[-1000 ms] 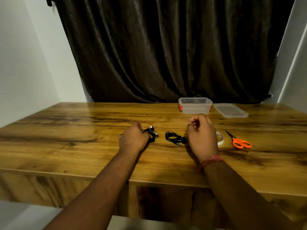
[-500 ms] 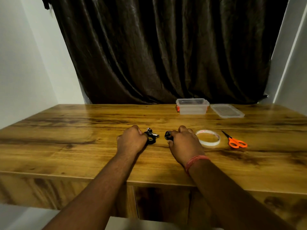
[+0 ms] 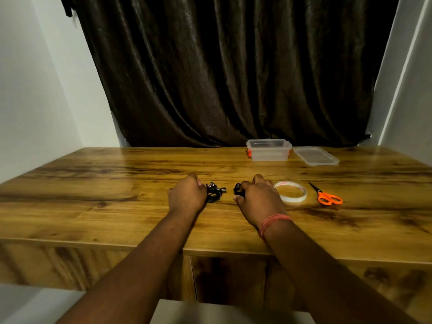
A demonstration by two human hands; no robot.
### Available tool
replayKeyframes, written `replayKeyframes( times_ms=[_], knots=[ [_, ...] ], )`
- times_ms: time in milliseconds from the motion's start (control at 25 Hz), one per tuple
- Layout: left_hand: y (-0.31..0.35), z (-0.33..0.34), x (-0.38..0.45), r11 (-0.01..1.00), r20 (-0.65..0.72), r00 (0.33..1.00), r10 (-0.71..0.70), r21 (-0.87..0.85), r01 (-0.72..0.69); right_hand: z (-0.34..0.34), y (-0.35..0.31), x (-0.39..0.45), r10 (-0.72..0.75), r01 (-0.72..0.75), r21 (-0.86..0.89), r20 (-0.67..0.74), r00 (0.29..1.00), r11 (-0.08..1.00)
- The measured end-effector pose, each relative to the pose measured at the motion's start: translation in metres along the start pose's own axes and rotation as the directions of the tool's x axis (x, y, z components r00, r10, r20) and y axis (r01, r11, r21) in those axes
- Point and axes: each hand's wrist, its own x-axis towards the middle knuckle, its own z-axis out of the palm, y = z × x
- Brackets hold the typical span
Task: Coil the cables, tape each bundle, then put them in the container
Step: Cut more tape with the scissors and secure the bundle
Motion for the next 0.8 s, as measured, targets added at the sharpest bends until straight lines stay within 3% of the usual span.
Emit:
replayKeyframes(
  times_ms=[240,480,680,800],
  knots=[
    [0.007,-0.003,-0.007,0.996,-0.098,0.993,0.069,0.067,-0.063,-0.004,-0.005,-0.008,0.016,-0.015,0.035,-0.022,1.0,0.999],
    [0.006,-0.005,-0.016,0.989,-0.088,0.985,0.146,0.031,-0.144,-0.005,-0.004,-0.015,0.007,-0.004,0.087,-0.038,0.999,0.996],
    [0.003,-0.005,-0.024,0.939,-0.099,0.94,0.325,0.152,-0.309,-0.012,0.003,-0.028,-0.089,0.088,-0.023,-0.066,0.994,0.996],
    [0.0,-0.008,-0.031,0.913,-0.033,0.934,0.355,0.228,-0.339,-0.027,0.03,-0.037,-0.086,0.083,-0.109,-0.026,0.996,0.991]
  ],
)
